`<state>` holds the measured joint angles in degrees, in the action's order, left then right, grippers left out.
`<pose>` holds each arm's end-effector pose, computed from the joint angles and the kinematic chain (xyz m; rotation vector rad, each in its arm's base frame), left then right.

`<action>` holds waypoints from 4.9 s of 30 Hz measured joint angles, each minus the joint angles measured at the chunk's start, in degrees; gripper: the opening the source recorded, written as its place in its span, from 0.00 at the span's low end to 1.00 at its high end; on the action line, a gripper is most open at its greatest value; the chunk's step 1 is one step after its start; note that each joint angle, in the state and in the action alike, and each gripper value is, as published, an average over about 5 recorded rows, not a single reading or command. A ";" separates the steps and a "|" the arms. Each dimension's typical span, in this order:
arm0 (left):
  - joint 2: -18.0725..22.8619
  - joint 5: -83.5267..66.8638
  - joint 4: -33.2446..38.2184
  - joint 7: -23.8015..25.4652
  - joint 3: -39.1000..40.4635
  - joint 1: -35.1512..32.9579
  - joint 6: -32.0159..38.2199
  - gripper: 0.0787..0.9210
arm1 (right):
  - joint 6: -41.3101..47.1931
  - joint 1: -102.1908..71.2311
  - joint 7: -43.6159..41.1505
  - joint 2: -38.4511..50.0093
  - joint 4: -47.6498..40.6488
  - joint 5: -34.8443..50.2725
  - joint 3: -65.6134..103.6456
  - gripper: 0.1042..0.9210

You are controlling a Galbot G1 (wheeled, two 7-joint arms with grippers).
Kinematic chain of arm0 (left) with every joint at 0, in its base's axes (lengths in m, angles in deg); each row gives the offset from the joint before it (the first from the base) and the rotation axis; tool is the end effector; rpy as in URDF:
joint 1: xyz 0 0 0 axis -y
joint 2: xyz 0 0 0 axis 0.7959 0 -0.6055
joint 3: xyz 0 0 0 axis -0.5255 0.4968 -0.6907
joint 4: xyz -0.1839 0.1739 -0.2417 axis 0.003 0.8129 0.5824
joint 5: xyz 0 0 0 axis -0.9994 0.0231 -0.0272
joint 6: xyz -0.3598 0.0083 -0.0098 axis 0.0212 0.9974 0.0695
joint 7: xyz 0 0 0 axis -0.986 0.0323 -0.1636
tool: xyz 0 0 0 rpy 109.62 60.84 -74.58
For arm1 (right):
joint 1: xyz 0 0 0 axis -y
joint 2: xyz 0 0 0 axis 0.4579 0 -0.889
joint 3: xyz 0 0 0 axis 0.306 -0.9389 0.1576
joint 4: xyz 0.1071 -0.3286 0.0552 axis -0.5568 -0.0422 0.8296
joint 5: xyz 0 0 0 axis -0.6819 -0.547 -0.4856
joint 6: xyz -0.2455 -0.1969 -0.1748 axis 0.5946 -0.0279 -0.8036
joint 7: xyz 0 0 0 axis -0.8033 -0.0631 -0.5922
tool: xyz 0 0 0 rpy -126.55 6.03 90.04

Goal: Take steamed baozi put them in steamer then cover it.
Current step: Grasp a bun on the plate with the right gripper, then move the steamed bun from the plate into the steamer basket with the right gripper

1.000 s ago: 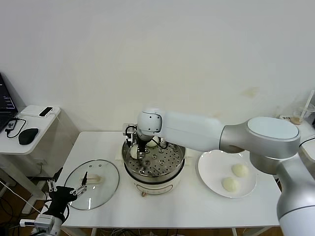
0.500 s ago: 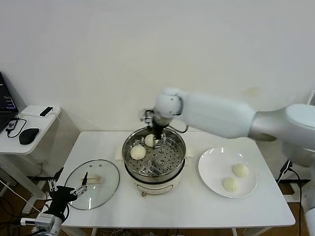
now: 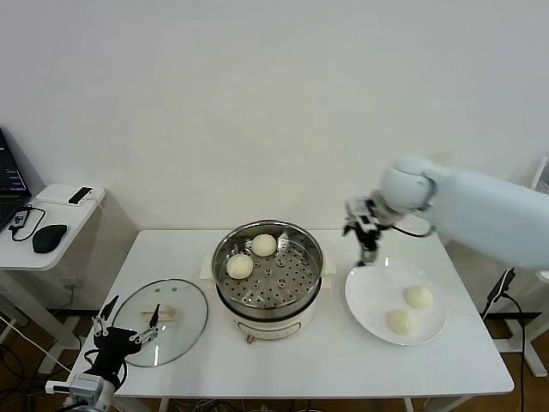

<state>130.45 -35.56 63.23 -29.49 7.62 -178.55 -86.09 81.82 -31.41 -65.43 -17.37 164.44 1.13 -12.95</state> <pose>0.1664 0.1241 -0.2914 -0.0342 -2.9541 -0.5054 0.5019 -0.0716 -0.0736 1.3058 -1.3798 1.5261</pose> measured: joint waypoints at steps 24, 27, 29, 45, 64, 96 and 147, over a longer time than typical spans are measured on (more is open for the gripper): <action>1.36 1.25 0.72 0.00 -0.23 -1.61 -0.13 0.88 | -4.25 -30.78 0.42 9.91 -0.41 -15.47 21.05 0.88; 1.45 1.31 0.67 0.00 -0.28 -1.63 -0.12 0.88 | -4.26 -32.49 0.49 9.73 -0.75 -15.88 22.19 0.88; 1.50 1.33 0.63 0.00 -0.30 -1.61 -0.12 0.88 | -4.31 -33.41 0.56 9.57 -1.06 -16.21 22.78 0.88; 1.48 1.35 0.31 0.00 -0.45 -1.32 -0.10 0.88 | -3.60 -37.11 1.33 6.97 -3.37 -17.39 24.89 0.87; 1.64 1.40 0.45 0.00 -0.30 -1.16 -0.09 0.88 | -2.03 -36.50 0.78 5.91 -4.72 -16.86 24.85 0.59; 0.99 1.19 1.38 -0.26 -0.42 -1.28 -0.31 0.88 | 0.15 -1.97 2.21 -4.59 -3.75 -2.24 9.81 0.60; 2.72 0.72 3.37 -0.30 -3.18 -2.70 -0.25 0.88 | -20.04 -1.41 4.36 -29.14 -4.61 -6.03 -4.87 0.71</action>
<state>133.17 -34.84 66.59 -29.78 4.45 -181.25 -86.34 61.78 -32.82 -61.07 -46.52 159.84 -4.90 -17.83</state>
